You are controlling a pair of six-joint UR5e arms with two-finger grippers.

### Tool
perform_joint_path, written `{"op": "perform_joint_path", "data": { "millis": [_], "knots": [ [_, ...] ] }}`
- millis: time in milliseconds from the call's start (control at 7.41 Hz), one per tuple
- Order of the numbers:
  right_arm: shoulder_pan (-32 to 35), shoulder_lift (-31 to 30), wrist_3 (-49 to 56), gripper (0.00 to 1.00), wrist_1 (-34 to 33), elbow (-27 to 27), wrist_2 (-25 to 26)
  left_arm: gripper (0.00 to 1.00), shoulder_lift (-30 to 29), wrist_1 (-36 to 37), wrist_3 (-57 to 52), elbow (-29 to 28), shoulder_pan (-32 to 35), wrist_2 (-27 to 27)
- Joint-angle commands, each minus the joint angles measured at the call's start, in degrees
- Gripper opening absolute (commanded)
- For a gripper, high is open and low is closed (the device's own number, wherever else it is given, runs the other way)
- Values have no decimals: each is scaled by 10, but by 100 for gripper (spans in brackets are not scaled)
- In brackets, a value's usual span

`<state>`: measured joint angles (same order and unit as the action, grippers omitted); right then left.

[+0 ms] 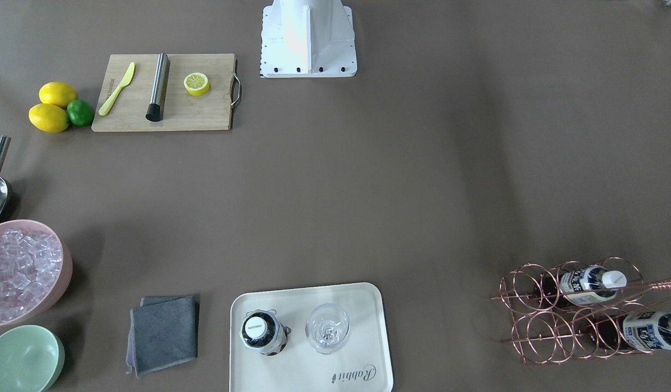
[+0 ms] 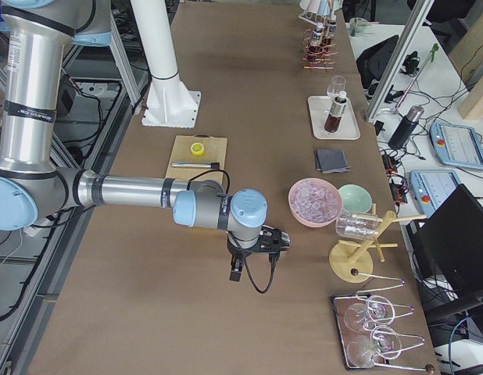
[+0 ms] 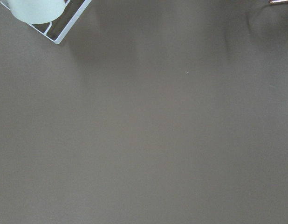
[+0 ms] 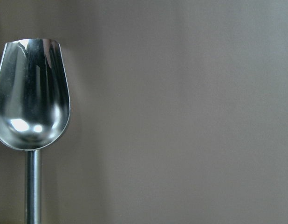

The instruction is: Take tea from basket to plate

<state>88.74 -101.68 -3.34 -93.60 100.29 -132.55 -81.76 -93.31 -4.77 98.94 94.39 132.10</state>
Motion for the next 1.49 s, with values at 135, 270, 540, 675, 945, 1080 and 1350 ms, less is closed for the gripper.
{"op": "perform_joint_path", "data": {
  "millis": [135, 270, 540, 675, 945, 1080, 1350],
  "knots": [
    [0, -1, 0, 100, 0, -1, 0, 98, -16, 79, 4, 17, -1, -9],
    [0, -1, 0, 100, 0, -1, 0, 98, -17, 80, 4, 18, -1, -9],
    [0, -1, 0, 100, 0, -1, 0, 98, -23, 80, 6, 19, -3, -10],
    [0, -1, 0, 100, 0, -1, -1, 98, -29, 80, 6, 16, -4, -10],
    [0, -1, 0, 100, 0, -3, -1, 98, -37, 81, 6, 14, -7, -13],
    [0, -1, 0, 100, 0, -3, -1, 98, -38, 81, 6, 16, -7, -26],
    [0, -1, 0, 100, 0, -3, -1, 98, -38, 81, 6, 16, -8, -26]
  ]
}}
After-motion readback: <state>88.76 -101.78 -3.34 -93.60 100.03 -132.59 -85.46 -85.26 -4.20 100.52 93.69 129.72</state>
